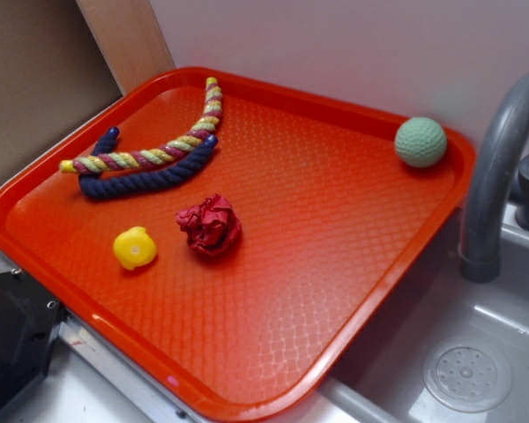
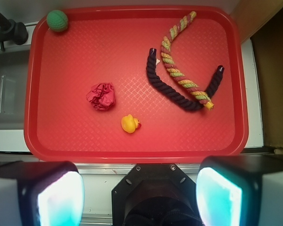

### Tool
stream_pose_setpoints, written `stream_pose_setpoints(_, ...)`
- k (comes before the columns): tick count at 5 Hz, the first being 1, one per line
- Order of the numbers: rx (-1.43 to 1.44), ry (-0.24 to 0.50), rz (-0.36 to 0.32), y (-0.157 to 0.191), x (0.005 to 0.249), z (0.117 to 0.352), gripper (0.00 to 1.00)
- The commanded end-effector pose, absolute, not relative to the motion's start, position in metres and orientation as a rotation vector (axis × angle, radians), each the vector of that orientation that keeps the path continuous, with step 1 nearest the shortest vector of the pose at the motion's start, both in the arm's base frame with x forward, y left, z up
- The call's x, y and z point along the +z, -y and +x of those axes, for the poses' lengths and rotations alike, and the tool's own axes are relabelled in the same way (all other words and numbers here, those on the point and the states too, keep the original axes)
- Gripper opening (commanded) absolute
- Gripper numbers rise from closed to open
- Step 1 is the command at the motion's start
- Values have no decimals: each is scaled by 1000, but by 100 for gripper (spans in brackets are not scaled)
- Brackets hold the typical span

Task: Grab the green ball.

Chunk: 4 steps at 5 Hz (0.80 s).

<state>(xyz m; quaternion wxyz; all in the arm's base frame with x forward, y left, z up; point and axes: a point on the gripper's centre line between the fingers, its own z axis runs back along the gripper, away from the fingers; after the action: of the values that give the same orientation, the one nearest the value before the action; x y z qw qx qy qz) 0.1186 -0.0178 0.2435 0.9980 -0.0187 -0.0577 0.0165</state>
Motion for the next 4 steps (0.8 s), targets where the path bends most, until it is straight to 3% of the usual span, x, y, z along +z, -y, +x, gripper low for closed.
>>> stream_pose_setpoints(1, 33, 116, -37, 18, 243, 119, 100)
stream_pose_setpoints(2, -82, 203, -51, 68, 214, 169, 100)
stream_pose_setpoints(3, -183, 349, 6, 106, 199, 218, 100)
stream_pose_setpoints(4, -315, 426, -93, 151, 173, 262, 100)
